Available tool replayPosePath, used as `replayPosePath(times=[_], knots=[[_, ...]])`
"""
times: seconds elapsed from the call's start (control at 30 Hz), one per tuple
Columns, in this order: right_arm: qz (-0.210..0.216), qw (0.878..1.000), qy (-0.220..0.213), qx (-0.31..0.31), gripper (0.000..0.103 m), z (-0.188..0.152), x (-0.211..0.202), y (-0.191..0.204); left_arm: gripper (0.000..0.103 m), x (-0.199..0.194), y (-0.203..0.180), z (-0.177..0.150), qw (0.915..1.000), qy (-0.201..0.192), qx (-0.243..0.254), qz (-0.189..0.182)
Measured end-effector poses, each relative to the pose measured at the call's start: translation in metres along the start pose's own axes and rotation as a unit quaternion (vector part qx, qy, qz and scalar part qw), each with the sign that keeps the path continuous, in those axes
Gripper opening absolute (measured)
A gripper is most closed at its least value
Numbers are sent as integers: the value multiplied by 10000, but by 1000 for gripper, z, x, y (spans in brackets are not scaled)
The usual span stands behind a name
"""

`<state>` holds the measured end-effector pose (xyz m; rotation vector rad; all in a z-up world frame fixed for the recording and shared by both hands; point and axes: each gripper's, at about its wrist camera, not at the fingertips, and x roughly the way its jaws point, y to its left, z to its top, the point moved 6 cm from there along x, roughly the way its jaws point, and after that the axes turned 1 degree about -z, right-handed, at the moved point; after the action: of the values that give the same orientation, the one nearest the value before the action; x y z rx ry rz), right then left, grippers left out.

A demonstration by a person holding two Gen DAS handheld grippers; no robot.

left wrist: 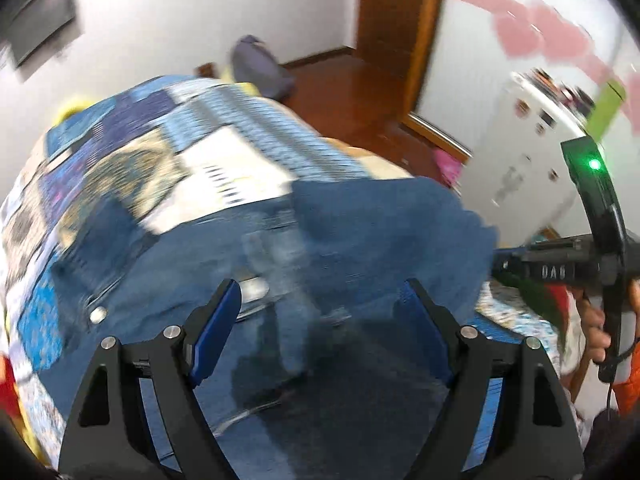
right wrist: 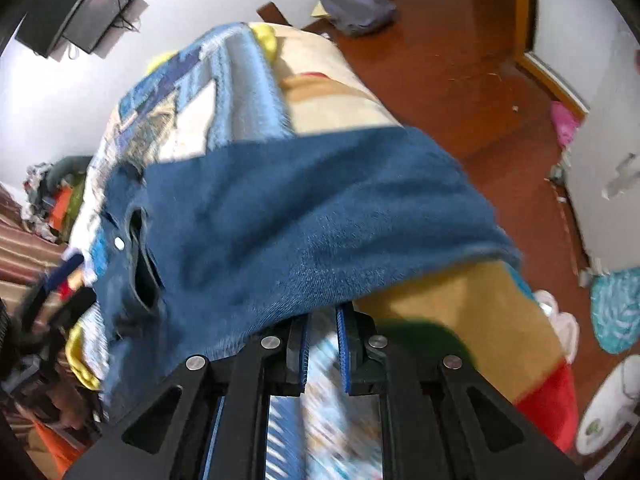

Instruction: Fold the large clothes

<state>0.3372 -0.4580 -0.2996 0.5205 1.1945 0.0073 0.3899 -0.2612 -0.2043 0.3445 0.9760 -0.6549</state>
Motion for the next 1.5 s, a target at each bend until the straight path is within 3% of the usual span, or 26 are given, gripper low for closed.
replayPosePath(times=[0.13, 0.27, 0.47, 0.57, 0.6, 0.67, 0.83, 1.03, 1.2, 1.33, 1.43, 1.5], knots=[[-244, 9992, -293, 121, 8, -23, -31, -30, 82, 25, -44, 10, 9987, 326, 304, -262], [-96, 9975, -472, 516, 8, -35, -54, -55, 82, 54, -88, 12, 9944, 674, 552, -605], [-49, 9949, -519, 869, 8, -52, -61, -78, 79, 98, -127, 7, 9877, 1150, 938, -486], [47, 9940, -477, 981, 8, -55, -58, -81, 60, 110, -131, 6, 9866, 1098, 1199, -131], [38, 9940, -472, 986, 8, -55, -56, -81, 40, 110, -133, 7, 9865, 990, 1302, -23], [9, 9940, -459, 996, 8, -53, -52, -81, 12, 110, -130, 11, 9873, 908, 1295, 151], [114, 9943, -404, 977, 8, -47, -45, -73, 8, 76, -112, 30, 9966, 398, 708, -132], [384, 9956, -334, 789, 8, -32, -34, -43, 7, 0, -77, 54, 9982, -431, 315, -281], [487, 9968, -390, 510, 9, -15, -21, -2, 7, -47, -15, 35, 9961, -869, -139, -91], [528, 9975, -323, 331, 8, -5, -8, 28, 7, -46, 39, 1, 9955, -698, -627, 100], [519, 9985, -191, -9, 8, -8, -1, 49, 8, -27, 77, -40, 9954, -261, -858, 327], [292, 9990, -120, -316, 9, -15, 4, 58, 12, -10, 91, -67, 9949, 75, -911, 422]])
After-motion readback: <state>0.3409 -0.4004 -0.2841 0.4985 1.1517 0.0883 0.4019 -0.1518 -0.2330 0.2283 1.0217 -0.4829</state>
